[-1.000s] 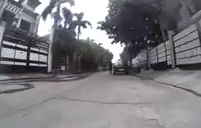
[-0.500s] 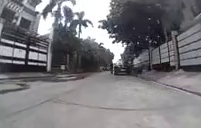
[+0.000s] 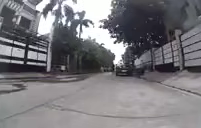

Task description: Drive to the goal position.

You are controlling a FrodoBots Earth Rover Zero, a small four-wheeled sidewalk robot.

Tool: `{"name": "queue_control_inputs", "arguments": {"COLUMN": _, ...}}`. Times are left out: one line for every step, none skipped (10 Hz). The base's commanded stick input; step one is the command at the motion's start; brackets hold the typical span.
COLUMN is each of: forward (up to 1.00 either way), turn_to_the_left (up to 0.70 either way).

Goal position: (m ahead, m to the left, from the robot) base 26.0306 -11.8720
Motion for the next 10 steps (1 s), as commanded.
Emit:
{"name": "queue_control_inputs", "arguments": {"forward": 0.50, "turn_to_the_left": 0.00}}
{"name": "queue_control_inputs", "arguments": {"forward": 0.50, "turn_to_the_left": 0.00}}
{"name": "queue_control_inputs", "arguments": {"forward": 0.50, "turn_to_the_left": 0.00}}
{"name": "queue_control_inputs", "arguments": {"forward": 0.50, "turn_to_the_left": 0.00}}
{"name": "queue_control_inputs", "arguments": {"forward": 0.50, "turn_to_the_left": 0.00}}
{"name": "queue_control_inputs", "arguments": {"forward": 0.50, "turn_to_the_left": 0.00}}
{"name": "queue_control_inputs", "arguments": {"forward": 0.50, "turn_to_the_left": 0.00}}
{"name": "queue_control_inputs", "arguments": {"forward": 0.50, "turn_to_the_left": 0.00}}
{"name": "queue_control_inputs", "arguments": {"forward": 0.50, "turn_to_the_left": 0.00}}
{"name": "queue_control_inputs", "arguments": {"forward": 0.50, "turn_to_the_left": -0.50}}
